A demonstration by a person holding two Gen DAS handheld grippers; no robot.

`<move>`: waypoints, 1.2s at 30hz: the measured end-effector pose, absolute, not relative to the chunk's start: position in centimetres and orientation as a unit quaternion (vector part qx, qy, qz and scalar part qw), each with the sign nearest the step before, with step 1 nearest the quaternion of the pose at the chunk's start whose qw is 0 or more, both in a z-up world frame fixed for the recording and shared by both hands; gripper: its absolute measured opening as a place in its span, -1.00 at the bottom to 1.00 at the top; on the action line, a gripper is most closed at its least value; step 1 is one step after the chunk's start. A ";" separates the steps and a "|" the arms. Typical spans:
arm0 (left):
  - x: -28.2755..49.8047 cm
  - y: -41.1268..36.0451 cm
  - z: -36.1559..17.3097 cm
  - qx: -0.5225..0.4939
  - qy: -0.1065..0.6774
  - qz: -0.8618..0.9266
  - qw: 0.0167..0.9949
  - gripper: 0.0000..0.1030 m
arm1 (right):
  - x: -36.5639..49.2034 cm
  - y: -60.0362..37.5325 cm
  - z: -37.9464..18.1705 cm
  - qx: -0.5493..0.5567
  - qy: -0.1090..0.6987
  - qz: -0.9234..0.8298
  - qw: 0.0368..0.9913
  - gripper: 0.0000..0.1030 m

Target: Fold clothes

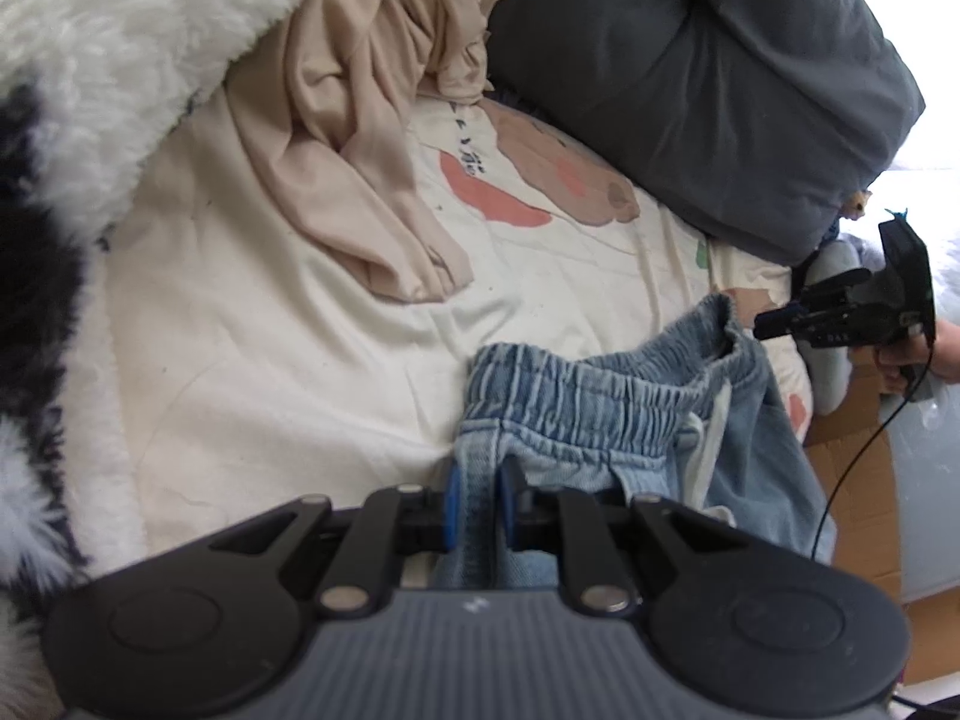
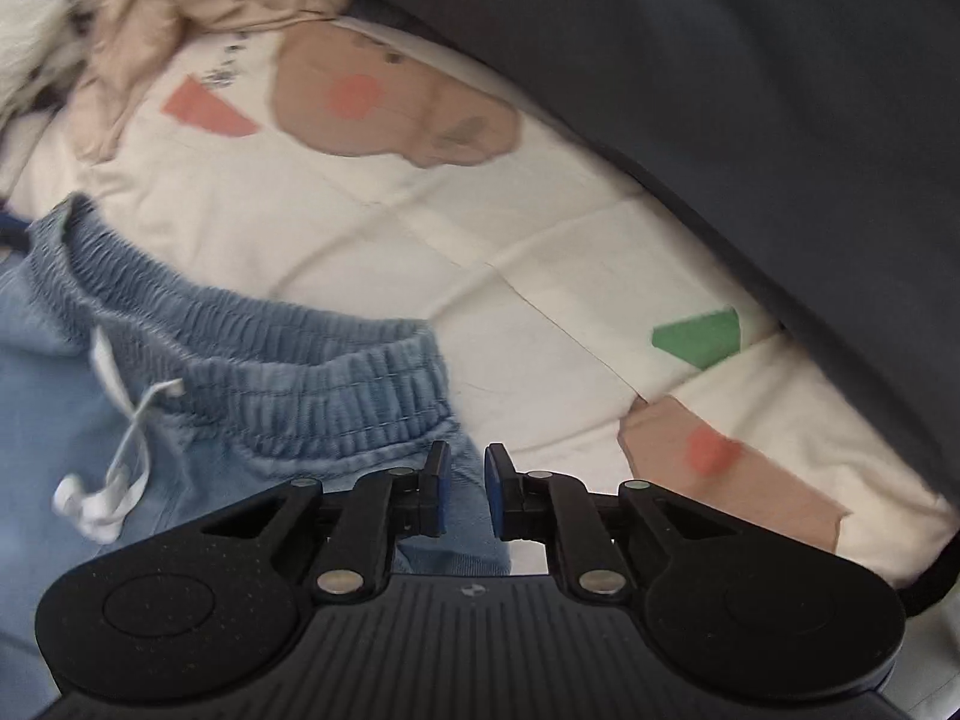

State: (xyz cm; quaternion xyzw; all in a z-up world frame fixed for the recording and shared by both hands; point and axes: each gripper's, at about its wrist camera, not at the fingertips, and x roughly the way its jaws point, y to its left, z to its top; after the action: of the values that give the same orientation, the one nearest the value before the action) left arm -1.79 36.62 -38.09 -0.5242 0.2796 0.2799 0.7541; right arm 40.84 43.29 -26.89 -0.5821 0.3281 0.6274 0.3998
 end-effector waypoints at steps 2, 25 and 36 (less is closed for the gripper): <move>-2.1 36.8 -38.0 -0.535 0.272 0.273 0.752 -0.66 | 40.6 43.3 -26.8 -0.598 0.318 0.626 0.386 -0.35; 0.4 36.9 -39.1 -0.498 0.323 0.243 0.767 -0.31 | 41.7 43.7 -33.4 -0.596 0.371 0.617 0.356 -0.41; 1.1 36.5 -36.6 -0.438 0.339 0.273 0.787 -0.77 | 41.8 39.9 -29.2 -0.529 0.326 0.616 0.483 -0.88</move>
State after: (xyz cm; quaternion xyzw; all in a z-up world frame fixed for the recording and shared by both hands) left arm 1.06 36.51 -36.62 -0.4378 0.3386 0.2734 0.7867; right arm 41.79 39.87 -29.23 -0.5295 0.3259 0.6163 0.4833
